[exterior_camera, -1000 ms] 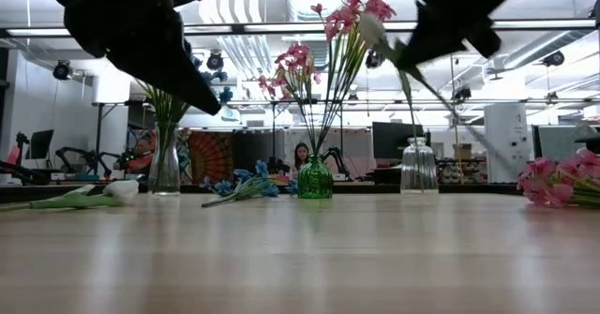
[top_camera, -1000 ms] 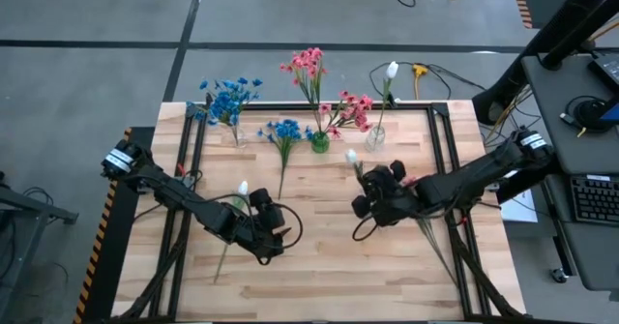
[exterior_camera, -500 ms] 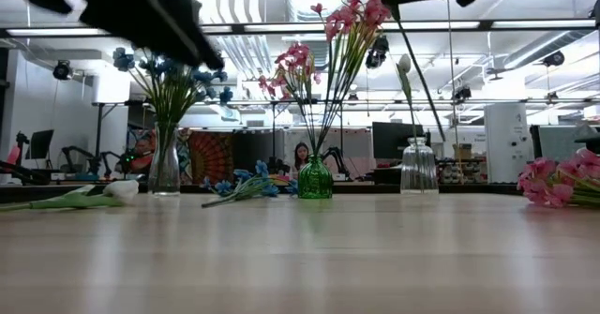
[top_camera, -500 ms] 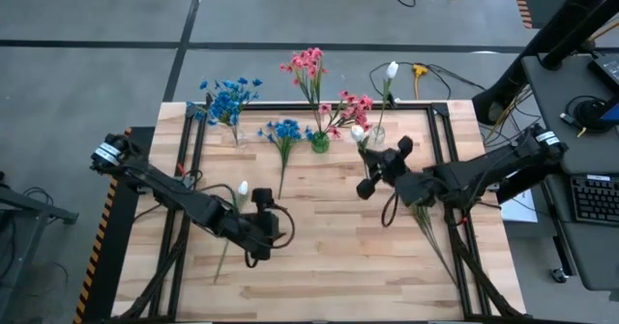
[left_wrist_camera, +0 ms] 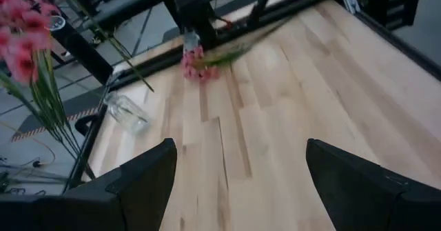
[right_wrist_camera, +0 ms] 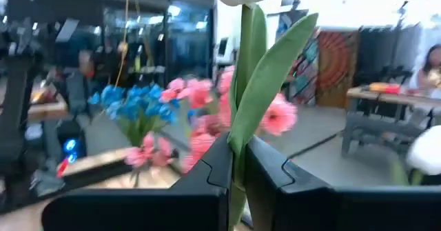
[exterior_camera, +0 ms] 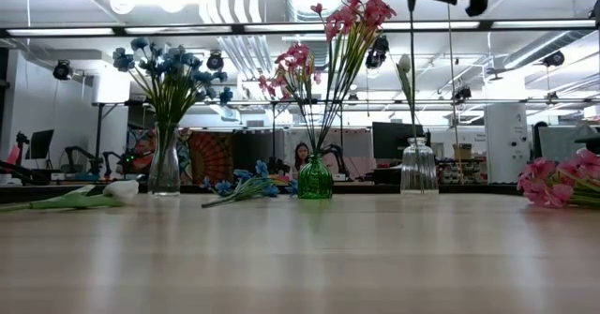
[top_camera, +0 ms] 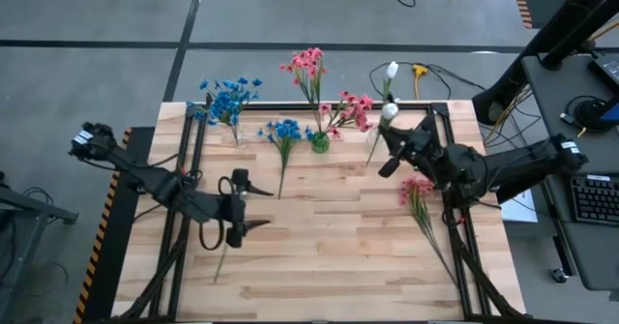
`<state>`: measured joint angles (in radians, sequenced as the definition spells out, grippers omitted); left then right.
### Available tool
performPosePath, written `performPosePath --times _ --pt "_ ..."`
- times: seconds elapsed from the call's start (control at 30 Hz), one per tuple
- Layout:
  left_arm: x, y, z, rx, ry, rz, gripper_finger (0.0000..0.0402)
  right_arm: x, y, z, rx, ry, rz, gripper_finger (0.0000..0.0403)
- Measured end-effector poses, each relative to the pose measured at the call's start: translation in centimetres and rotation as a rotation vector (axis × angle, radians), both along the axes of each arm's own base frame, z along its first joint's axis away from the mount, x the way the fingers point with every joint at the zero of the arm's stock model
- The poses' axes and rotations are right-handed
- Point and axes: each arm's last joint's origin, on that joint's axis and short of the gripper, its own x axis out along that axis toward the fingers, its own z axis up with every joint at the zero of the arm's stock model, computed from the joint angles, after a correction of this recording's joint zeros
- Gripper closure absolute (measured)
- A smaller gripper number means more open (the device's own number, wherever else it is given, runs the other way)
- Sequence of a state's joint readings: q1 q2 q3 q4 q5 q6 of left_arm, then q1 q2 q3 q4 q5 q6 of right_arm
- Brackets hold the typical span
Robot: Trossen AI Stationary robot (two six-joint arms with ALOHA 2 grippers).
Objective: Sort flowers into vase by color
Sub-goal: Put the right white flower into the right transparent vase
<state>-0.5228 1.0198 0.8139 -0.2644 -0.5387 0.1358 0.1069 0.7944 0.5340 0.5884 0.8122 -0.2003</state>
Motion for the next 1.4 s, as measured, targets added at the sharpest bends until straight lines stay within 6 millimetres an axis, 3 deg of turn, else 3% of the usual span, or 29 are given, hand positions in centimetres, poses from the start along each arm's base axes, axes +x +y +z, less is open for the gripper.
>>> performPosePath --times 0.1,0.27,0.53,0.8,1.4 --pt "-1.2 0.7 -0.5 -0.006 -0.01 0.002 0.0099 -0.8 -0.8 -0.5 -0.033 -0.079 -0.065 0.0385" --pt "-2.5 1.6 0.6 -0.028 -0.082 0.046 0.0099 -1.1 -2.0 -0.9 -0.052 -0.047 -0.209 0.0385" --pt "-3.3 2.1 1.0 -0.044 -0.096 0.055 0.0099 -1.3 -2.7 0.5 -0.057 -0.074 -0.273 0.0385" --pt "-3.1 1.9 1.2 -0.059 -0.098 0.061 0.0099 -1.2 -2.9 2.0 -0.118 -0.025 -0.306 0.0385" --pt "-1.0 0.8 0.6 -0.022 -0.104 0.049 0.0099 -0.3 -4.5 0.4 -0.089 0.071 -0.363 0.0385"
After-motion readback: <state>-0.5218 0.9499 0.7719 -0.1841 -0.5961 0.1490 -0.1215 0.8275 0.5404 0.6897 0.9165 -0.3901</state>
